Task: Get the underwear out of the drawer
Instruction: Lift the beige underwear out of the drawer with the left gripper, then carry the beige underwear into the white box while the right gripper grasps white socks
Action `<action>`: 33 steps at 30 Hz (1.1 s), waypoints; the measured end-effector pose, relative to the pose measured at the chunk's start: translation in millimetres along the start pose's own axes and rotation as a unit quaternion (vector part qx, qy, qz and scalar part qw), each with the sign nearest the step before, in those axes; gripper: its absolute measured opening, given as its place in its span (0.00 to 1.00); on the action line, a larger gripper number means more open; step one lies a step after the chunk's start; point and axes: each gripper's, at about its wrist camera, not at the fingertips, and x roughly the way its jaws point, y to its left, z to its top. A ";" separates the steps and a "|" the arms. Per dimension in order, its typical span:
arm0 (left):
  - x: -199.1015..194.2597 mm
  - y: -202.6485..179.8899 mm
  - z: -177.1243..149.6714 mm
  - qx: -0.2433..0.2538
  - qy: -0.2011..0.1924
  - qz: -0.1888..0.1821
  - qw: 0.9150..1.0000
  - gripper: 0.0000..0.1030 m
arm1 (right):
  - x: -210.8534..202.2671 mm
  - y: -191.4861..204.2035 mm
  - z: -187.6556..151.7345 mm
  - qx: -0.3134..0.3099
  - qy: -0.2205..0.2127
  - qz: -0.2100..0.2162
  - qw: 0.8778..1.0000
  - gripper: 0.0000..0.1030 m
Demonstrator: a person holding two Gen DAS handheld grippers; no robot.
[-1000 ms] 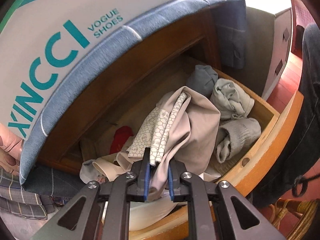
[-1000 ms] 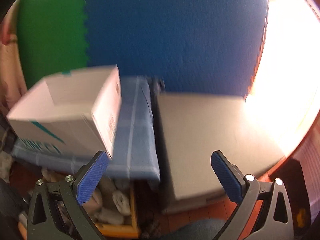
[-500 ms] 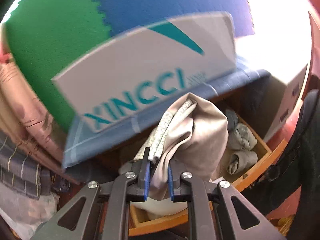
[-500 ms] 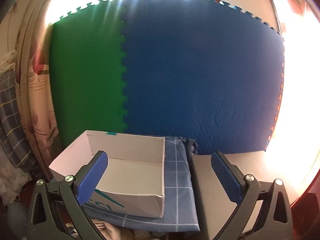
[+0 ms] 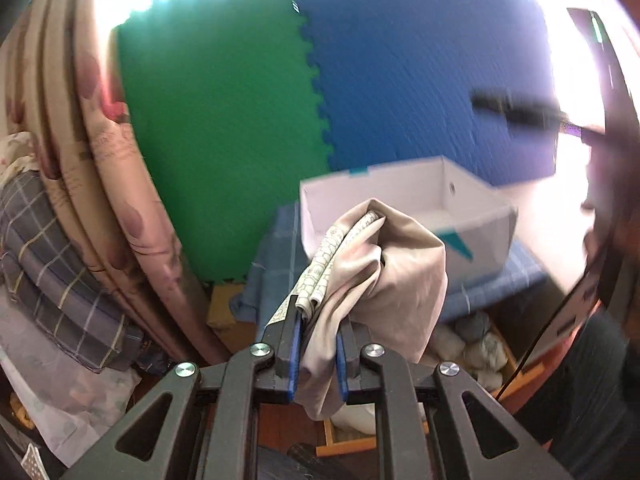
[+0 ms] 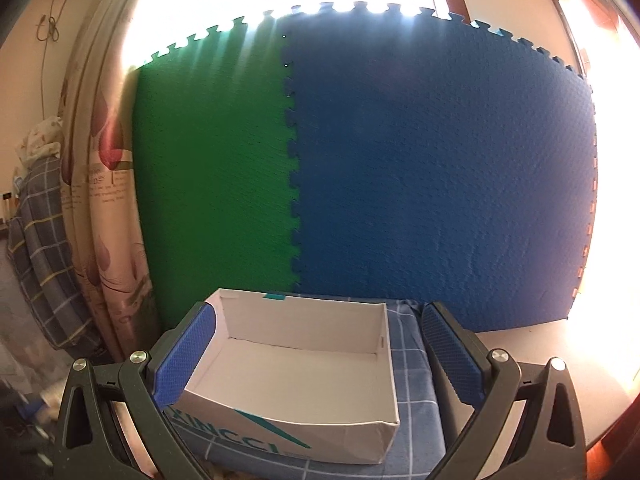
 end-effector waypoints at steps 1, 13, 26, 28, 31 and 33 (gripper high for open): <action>-4.2 1.4 8.2 -0.001 -0.006 0.003 1.000 0.14 | 1.0 -0.4 -0.5 0.000 0.000 0.001 1.000 1.00; -32.7 11.6 130.4 -0.019 -0.093 0.005 0.995 0.14 | 19.6 -32.6 -29.3 0.029 0.030 -0.003 0.999 1.00; 32.9 -12.4 193.4 -0.072 -0.085 -0.036 0.993 0.14 | 34.8 -61.8 -102.1 0.045 0.068 -0.011 0.997 1.00; 51.3 -19.5 195.5 -0.071 -0.074 -0.035 0.994 0.14 | 36.4 -60.5 -118.1 0.036 0.086 0.002 0.996 1.00; 75.4 -23.3 196.6 -0.070 -0.053 -0.033 0.996 0.14 | 52.2 -54.8 -145.2 0.019 0.154 0.025 0.988 1.00; 92.4 -26.7 195.6 -0.068 -0.037 -0.034 0.996 0.14 | 62.3 -49.7 -163.8 0.010 0.198 0.047 0.979 1.00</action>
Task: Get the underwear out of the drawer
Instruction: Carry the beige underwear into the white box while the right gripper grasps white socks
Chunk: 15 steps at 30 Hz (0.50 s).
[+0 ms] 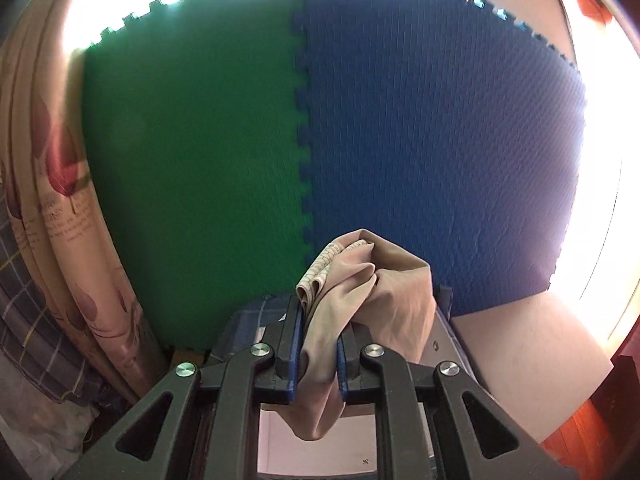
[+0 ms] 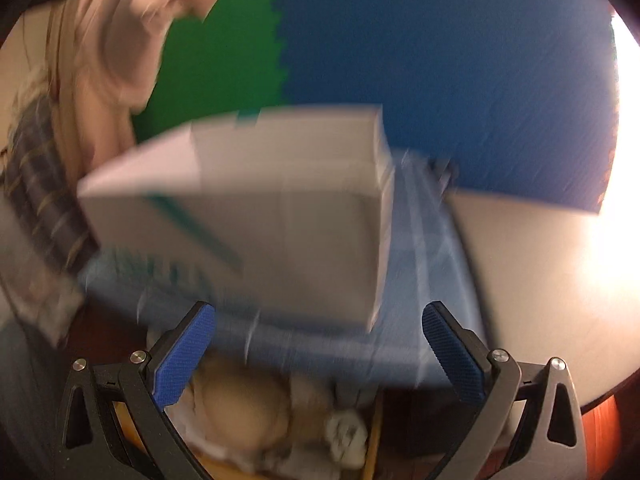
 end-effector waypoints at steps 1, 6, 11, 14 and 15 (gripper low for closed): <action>9.2 -0.6 -1.1 0.003 0.008 0.002 1.000 0.14 | 10.7 3.0 -8.4 -0.009 0.032 0.014 0.999 1.00; 57.4 -3.1 -16.9 0.001 0.055 0.000 0.998 0.14 | 49.2 21.2 -54.1 -0.044 0.165 0.034 0.985 1.00; 102.2 0.0 -38.1 -0.007 0.102 0.007 0.995 0.14 | 85.0 59.5 -93.5 -0.136 0.231 -0.023 0.963 0.99; 121.9 1.7 -48.7 -0.012 0.124 0.011 0.992 0.14 | 94.8 73.9 -104.1 -0.153 0.243 -0.017 0.958 0.99; 124.9 1.0 -50.5 -0.011 0.129 0.013 0.991 0.13 | 102.1 74.6 -106.8 -0.144 0.257 -0.017 0.955 0.99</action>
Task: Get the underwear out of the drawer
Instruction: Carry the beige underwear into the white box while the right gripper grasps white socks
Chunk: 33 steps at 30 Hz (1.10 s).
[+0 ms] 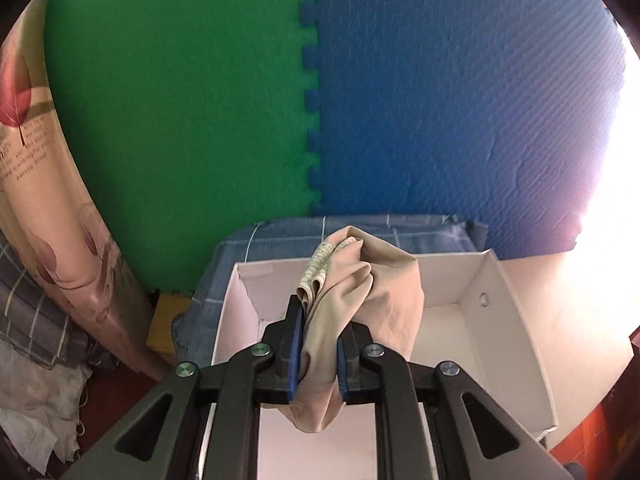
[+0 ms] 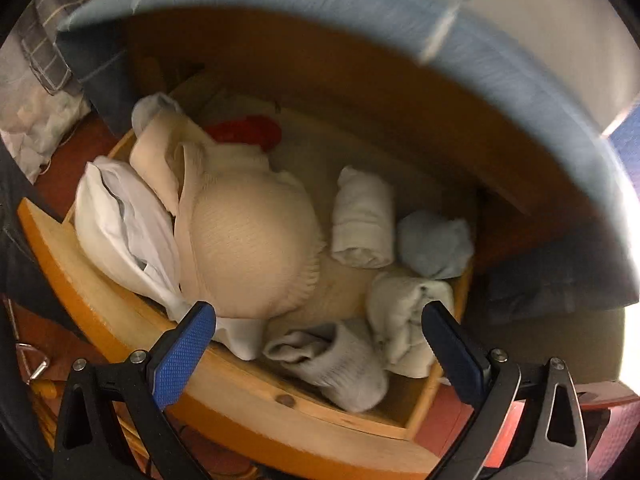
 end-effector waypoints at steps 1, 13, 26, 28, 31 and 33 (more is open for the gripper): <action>4.2 -0.6 -1.7 0.000 0.005 0.001 1.000 0.14 | 5.6 -1.3 0.4 0.010 0.010 0.004 1.000 0.99; 48.8 -2.6 -12.9 0.008 0.056 0.007 0.998 0.14 | 45.0 -45.0 9.2 0.103 0.069 0.093 0.988 0.98; 44.9 -14.4 -19.7 0.030 0.058 0.017 0.998 0.14 | 57.1 -64.0 20.3 0.061 0.092 -0.043 0.993 0.32; 43.4 -14.0 -21.2 0.030 0.056 0.019 0.998 0.14 | 56.7 -64.0 20.8 0.060 0.092 -0.046 0.993 0.31; 41.3 -13.4 -22.0 0.032 0.054 0.025 0.998 0.14 | 51.2 -59.5 20.2 0.047 0.080 -0.054 0.994 0.23; 39.2 -11.9 -22.1 0.027 0.053 0.025 0.998 0.14 | 37.1 -54.0 18.8 0.038 0.058 -0.060 0.996 0.22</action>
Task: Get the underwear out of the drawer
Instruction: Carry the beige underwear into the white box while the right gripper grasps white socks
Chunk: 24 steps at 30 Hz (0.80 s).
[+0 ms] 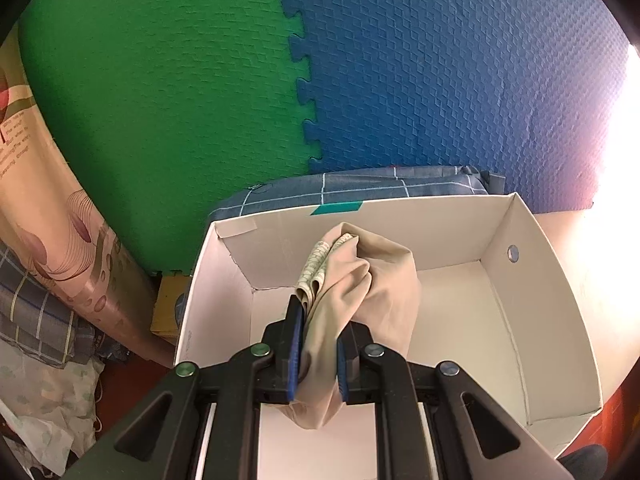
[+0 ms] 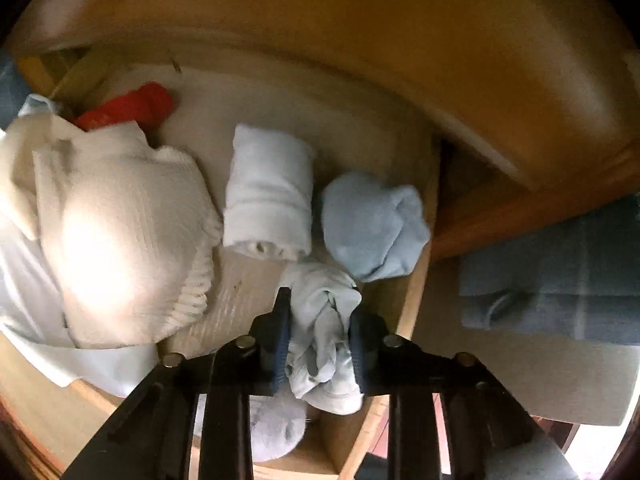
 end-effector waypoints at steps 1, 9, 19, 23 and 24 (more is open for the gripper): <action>-0.8 -0.1 -0.3 0.000 -0.001 0.001 1.000 0.14 | -10.9 4.4 -0.7 -0.010 -0.014 -0.007 1.000 0.21; -5.6 -1.0 2.2 -0.001 -0.009 0.006 1.000 0.13 | -82.0 29.2 -27.4 -0.069 -0.126 -0.045 0.989 0.21; 14.4 -4.7 11.0 -0.006 0.019 0.019 1.000 0.14 | -65.3 39.4 -25.2 -0.065 -0.110 -0.019 0.992 0.21; 28.0 -1.1 1.2 -0.019 0.042 0.009 0.999 0.30 | -57.1 40.4 -22.8 -0.064 -0.103 -0.013 0.993 0.21; 29.4 0.9 -0.8 -0.024 0.047 0.006 0.999 0.43 | -52.6 40.5 -21.4 -0.062 -0.101 -0.009 0.993 0.21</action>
